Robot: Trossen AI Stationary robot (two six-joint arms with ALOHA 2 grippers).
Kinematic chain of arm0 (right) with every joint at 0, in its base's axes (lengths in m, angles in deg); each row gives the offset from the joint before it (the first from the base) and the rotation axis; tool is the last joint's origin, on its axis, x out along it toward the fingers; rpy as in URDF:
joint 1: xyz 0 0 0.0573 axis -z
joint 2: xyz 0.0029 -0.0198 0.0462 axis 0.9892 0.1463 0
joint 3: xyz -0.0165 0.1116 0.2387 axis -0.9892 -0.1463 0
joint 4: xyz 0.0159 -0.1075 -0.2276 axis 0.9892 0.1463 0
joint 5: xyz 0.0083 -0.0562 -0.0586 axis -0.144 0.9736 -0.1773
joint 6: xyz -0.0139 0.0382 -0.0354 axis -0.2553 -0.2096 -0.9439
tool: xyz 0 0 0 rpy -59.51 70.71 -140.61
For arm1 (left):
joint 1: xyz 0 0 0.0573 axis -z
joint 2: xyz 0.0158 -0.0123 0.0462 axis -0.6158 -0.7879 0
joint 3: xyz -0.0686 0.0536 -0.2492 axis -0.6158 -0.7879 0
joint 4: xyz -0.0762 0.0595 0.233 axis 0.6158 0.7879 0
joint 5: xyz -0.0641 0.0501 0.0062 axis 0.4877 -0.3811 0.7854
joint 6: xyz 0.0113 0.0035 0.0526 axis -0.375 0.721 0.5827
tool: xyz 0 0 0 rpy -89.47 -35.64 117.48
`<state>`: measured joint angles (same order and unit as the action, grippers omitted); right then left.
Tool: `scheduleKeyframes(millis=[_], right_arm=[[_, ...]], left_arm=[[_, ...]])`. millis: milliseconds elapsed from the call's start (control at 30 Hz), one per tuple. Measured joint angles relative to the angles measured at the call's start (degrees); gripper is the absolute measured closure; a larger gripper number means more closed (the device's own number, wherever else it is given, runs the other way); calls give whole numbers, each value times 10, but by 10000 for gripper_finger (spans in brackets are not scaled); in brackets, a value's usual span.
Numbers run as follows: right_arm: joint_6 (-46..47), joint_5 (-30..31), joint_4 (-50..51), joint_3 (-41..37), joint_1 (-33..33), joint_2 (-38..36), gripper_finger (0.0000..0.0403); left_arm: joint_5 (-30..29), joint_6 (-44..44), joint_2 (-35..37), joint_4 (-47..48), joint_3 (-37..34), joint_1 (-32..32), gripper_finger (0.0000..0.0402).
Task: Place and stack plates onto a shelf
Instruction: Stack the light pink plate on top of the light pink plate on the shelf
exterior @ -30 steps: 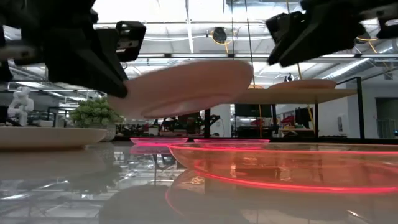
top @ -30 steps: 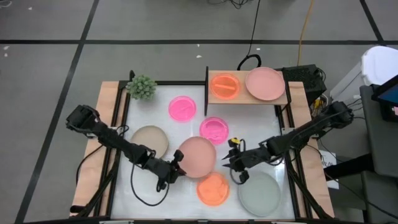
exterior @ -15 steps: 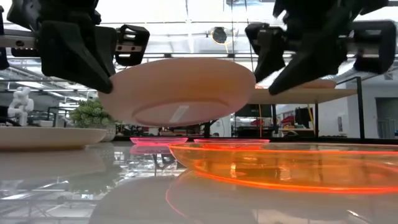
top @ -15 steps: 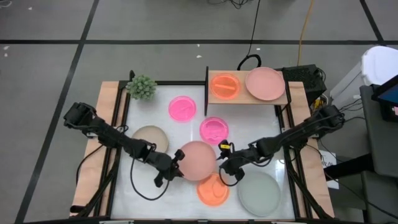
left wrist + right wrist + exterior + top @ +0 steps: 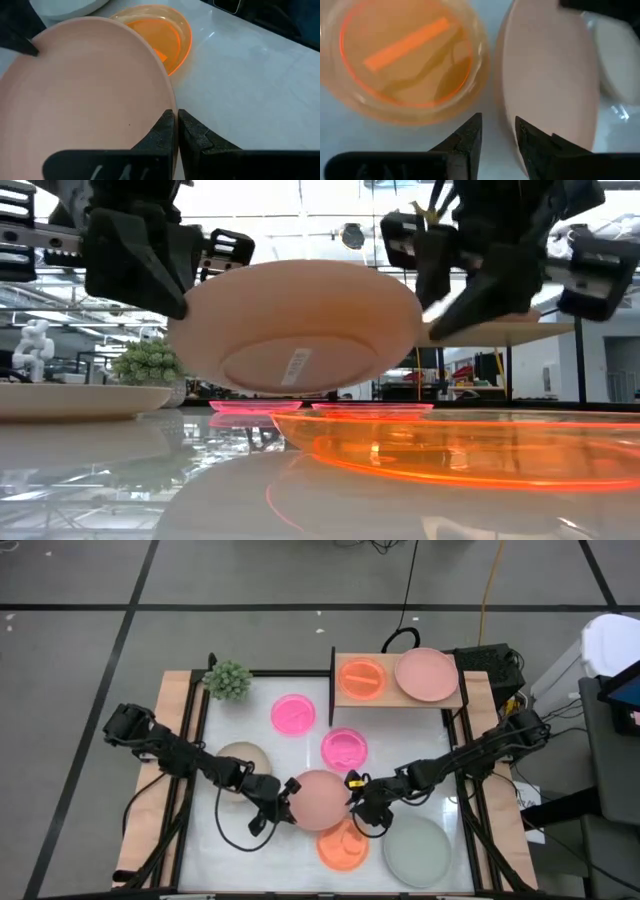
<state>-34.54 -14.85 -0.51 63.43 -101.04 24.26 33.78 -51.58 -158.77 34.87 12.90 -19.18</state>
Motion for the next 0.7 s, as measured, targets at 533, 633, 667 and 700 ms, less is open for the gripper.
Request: scheduleKeyframes(millis=[533,633,667,700], right_arm=[[-16,-37,20,-2,6,17,397],[-8,-34,22,-2,6,17,400],[-3,-33,22,-2,6,17,400],[1,-31,20,-2,6,17,400]], left_arm=[[2,24,0,-30,-1,-42,361],[-36,35,0,-41,-1,-36,345],[-49,38,0,-45,-1,-34,338],[-62,39,0,-50,-1,-32,331]])
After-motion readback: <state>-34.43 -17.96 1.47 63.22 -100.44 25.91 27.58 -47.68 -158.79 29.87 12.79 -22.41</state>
